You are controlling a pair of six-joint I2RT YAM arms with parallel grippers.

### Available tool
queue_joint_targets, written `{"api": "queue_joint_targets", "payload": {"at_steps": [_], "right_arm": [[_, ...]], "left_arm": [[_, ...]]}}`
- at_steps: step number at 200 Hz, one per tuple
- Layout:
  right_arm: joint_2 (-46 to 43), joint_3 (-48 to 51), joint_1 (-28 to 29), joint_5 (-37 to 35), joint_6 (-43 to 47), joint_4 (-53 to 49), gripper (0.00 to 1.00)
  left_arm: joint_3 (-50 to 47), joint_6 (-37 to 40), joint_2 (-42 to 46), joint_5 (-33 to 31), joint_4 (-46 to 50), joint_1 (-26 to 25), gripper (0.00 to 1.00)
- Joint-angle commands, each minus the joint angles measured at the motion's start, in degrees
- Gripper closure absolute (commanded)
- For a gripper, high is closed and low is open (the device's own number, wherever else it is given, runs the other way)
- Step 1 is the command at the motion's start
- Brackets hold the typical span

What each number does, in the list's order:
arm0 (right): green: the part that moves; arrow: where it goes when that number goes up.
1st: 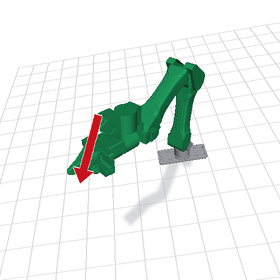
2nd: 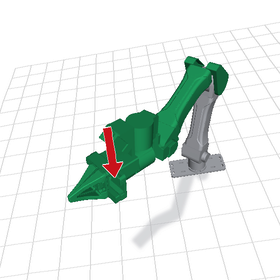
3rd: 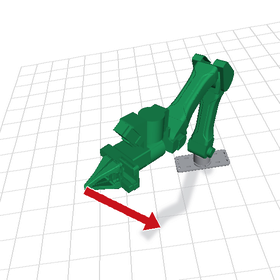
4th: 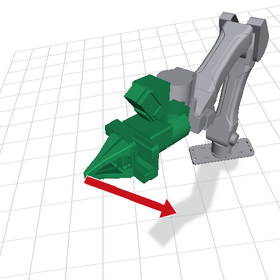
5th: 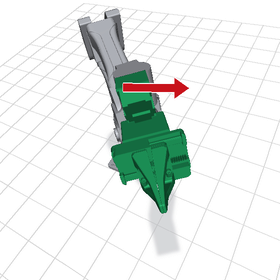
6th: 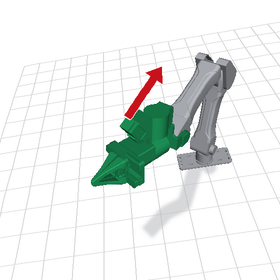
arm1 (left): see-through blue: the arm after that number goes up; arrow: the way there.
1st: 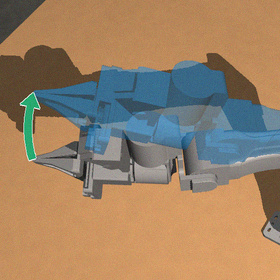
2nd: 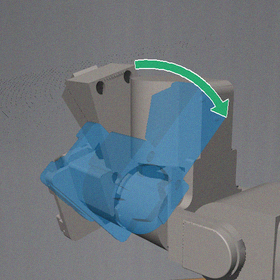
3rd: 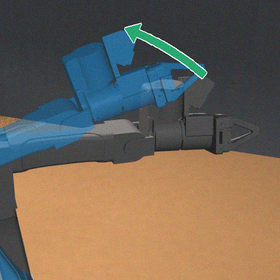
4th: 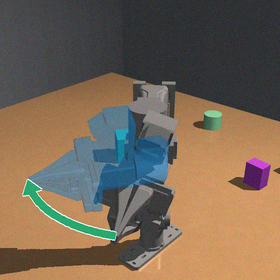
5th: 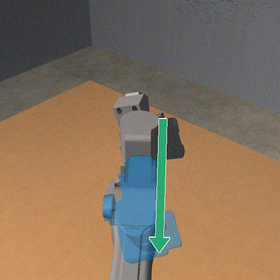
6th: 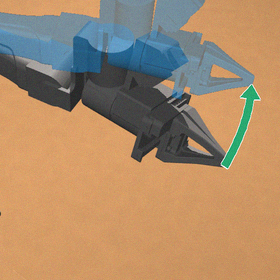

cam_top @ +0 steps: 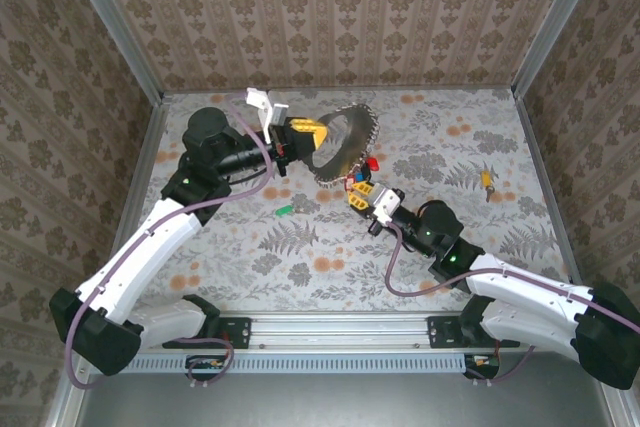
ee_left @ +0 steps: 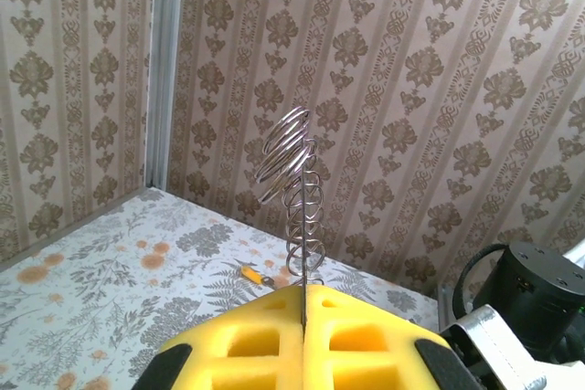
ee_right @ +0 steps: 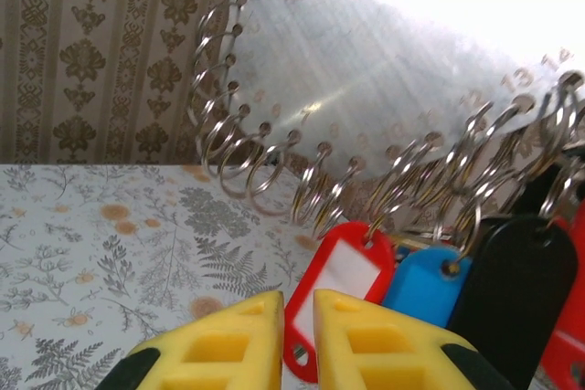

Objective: Put the keys on the keyring

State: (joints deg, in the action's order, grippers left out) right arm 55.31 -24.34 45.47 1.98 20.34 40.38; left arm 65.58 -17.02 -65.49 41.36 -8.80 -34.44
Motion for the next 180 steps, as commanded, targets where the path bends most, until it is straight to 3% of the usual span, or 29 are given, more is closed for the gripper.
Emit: {"api": "queue_joint_targets", "payload": {"at_steps": [1, 180], "right_arm": [[-1.1, -2.5, 0.6, 1.2, -1.2, -0.8, 0.82], [7.4, -8.0, 4.6, -2.5, 3.5, 6.2, 0.81]], "left_arm": [[-0.1, 0.2, 2.6, -2.0, -4.3, -0.3, 1.0], [-0.8, 0.2, 3.8, -3.5, -3.9, -0.7, 1.0]]}}
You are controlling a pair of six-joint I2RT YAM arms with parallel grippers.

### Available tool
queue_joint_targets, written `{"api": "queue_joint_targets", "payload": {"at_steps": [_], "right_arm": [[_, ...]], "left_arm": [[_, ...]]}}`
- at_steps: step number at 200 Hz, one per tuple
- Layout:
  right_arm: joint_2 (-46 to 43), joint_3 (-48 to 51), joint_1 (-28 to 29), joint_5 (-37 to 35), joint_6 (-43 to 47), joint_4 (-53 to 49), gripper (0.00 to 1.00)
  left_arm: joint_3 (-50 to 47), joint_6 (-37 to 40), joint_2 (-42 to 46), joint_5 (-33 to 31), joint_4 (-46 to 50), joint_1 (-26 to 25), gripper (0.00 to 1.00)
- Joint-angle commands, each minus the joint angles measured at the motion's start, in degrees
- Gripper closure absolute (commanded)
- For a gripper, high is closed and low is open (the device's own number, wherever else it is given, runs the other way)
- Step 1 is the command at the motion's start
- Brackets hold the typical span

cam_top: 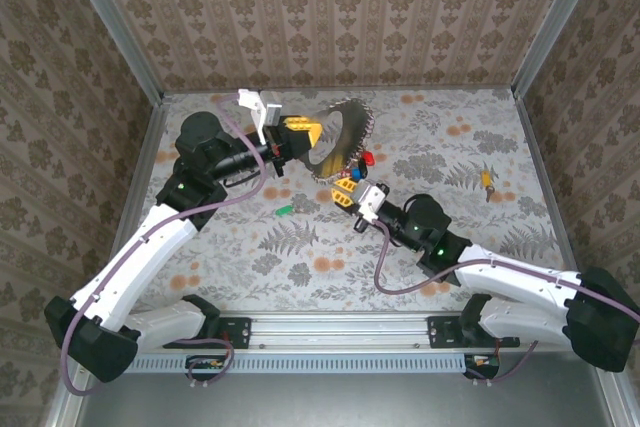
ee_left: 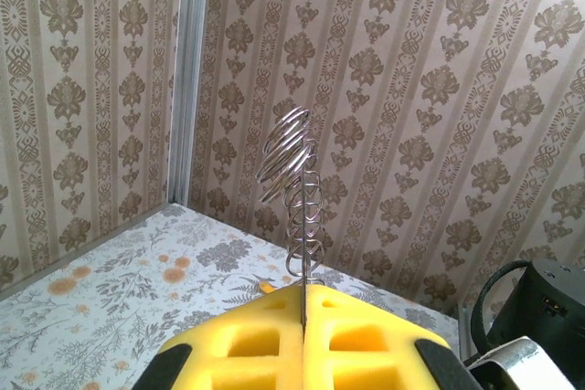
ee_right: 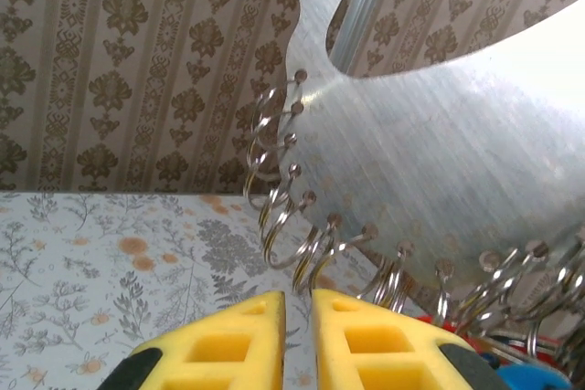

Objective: Put the keys on the keyring

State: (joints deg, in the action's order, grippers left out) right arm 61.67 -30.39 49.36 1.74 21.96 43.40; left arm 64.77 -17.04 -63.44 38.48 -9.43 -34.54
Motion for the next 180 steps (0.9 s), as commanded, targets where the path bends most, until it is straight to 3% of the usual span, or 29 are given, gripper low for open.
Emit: {"api": "queue_joint_targets", "payload": {"at_steps": [1, 72, 180], "right_arm": [[1.1, -2.0, 0.8, -2.3, 1.9, 3.2, 0.81], [2.9, -1.1, 1.9, -9.2, 7.3, 5.7, 0.75], [1.7, -0.8, 1.8, -10.3, 12.3, 2.2, 0.71]], "left_arm": [[0.0, 0.3, 1.7, -0.6, -3.3, -0.6, 1.0], [0.2, 0.5, 1.9, -0.6, -2.8, -0.7, 1.0], [0.3, 0.6, 2.0, -0.5, -2.5, -1.0, 1.0]]}}
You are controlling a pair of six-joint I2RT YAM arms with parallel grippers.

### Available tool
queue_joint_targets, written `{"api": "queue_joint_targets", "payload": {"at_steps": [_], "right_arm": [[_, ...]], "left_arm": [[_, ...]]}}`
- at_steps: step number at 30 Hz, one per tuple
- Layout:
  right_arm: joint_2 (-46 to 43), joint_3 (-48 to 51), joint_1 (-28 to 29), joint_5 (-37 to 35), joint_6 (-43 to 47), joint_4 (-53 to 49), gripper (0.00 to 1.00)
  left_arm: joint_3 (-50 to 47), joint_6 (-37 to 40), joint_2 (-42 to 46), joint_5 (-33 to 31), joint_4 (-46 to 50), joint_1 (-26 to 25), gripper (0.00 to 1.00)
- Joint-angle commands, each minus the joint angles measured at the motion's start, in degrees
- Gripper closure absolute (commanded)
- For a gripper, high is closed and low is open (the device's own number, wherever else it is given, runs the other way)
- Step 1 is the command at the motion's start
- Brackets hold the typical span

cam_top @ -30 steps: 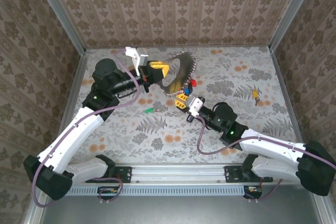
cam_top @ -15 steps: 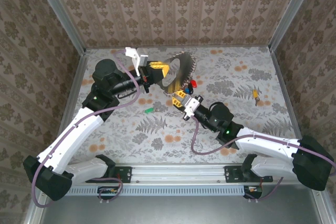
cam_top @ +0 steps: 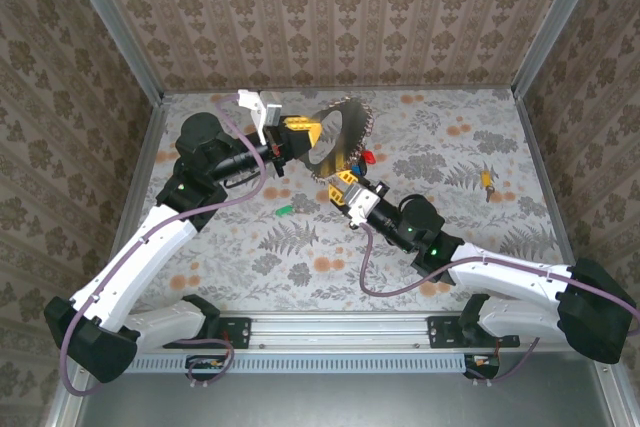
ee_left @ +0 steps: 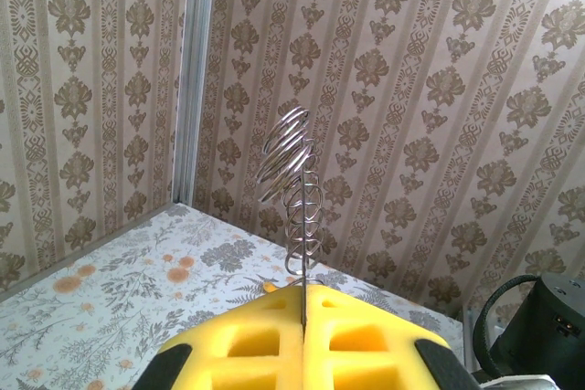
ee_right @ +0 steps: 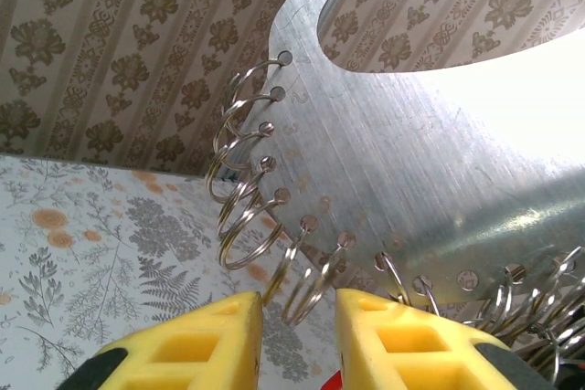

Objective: Put the keys on the keyring

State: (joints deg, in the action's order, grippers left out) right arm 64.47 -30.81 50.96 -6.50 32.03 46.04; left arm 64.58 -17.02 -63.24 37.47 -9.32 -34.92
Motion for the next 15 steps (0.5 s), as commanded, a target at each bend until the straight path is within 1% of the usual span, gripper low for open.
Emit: {"api": "queue_joint_targets", "payload": {"at_steps": [1, 8, 15], "right_arm": [[-1.1, -0.4, 0.3, -2.1, 2.3, -0.4, 0.71], [-0.8, -0.8, 0.2, -3.3, 3.3, -0.3, 0.76], [-1.2, -0.3, 0.2, -3.9, 3.7, -0.5, 0.76]], "left_arm": [[0.5, 0.6, 1.8, 0.4, -2.6, -0.6, 1.0], [0.5, 0.6, 2.0, 0.3, -2.6, -0.8, 1.0], [0.8, 0.7, 2.0, 0.3, -2.3, -0.9, 1.0]]}}
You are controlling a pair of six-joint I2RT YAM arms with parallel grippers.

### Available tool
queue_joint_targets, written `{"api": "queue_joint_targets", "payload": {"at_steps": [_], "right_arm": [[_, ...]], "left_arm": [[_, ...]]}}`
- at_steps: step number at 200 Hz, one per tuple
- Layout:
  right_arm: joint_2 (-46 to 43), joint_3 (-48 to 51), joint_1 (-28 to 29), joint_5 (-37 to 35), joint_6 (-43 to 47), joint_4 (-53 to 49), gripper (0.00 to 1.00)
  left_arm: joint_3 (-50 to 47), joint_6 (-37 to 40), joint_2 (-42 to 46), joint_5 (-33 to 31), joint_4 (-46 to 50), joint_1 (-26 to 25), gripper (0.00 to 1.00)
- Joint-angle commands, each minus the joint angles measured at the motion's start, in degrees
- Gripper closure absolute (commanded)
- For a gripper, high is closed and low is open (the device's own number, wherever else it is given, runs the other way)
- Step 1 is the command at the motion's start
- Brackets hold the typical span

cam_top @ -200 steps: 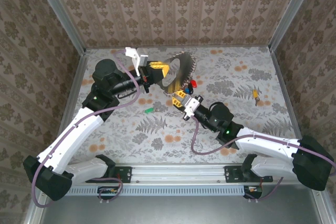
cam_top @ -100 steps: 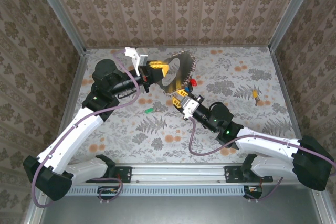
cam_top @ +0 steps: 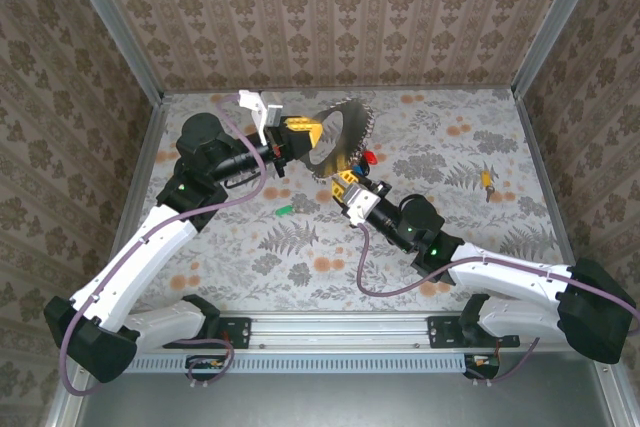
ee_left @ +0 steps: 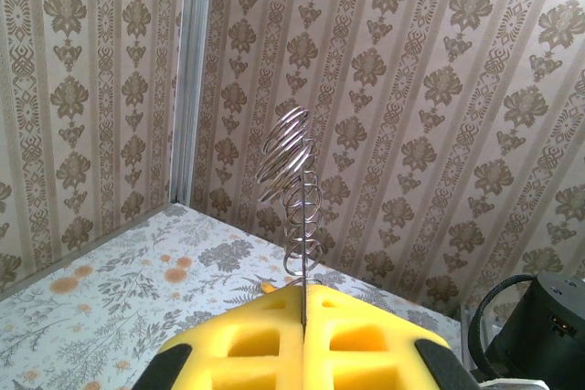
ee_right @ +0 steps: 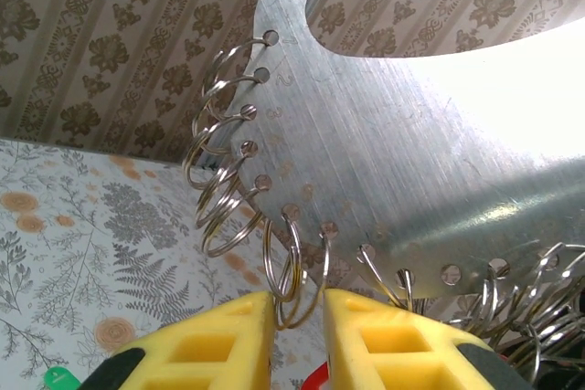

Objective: Put the keys on the keyring

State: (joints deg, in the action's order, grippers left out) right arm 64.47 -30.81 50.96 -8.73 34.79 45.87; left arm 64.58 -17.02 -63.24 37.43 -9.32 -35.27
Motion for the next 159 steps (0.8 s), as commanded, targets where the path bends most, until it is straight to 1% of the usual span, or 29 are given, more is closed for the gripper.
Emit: {"api": "queue_joint_targets", "payload": {"at_steps": [1, 113, 129, 148, 159], "right_arm": [[-1.3, -0.2, 0.3, -1.6, 1.1, -0.5, 0.76], [-2.8, -0.5, 0.0, -0.7, 2.2, -4.6, 0.74], [-2.9, -0.4, 0.0, -0.7, 2.2, -4.4, 0.78], [-2.9, -0.6, 0.0, -0.6, 2.2, -4.0, 0.84], [-3.0, -0.8, 0.0, -0.7, 1.9, -3.7, 0.85]], "left_arm": [[0.8, 0.8, 2.0, 0.4, -2.3, -0.6, 1.0], [1.4, 1.4, 1.7, 0.2, -1.3, -1.1, 1.0], [1.5, 1.5, 1.7, 0.3, -1.0, -1.2, 1.0], [1.2, 1.6, 1.9, 0.1, -0.9, -1.2, 1.0], [1.2, 1.6, 1.8, 0.0, -0.9, -1.2, 1.0]]}}
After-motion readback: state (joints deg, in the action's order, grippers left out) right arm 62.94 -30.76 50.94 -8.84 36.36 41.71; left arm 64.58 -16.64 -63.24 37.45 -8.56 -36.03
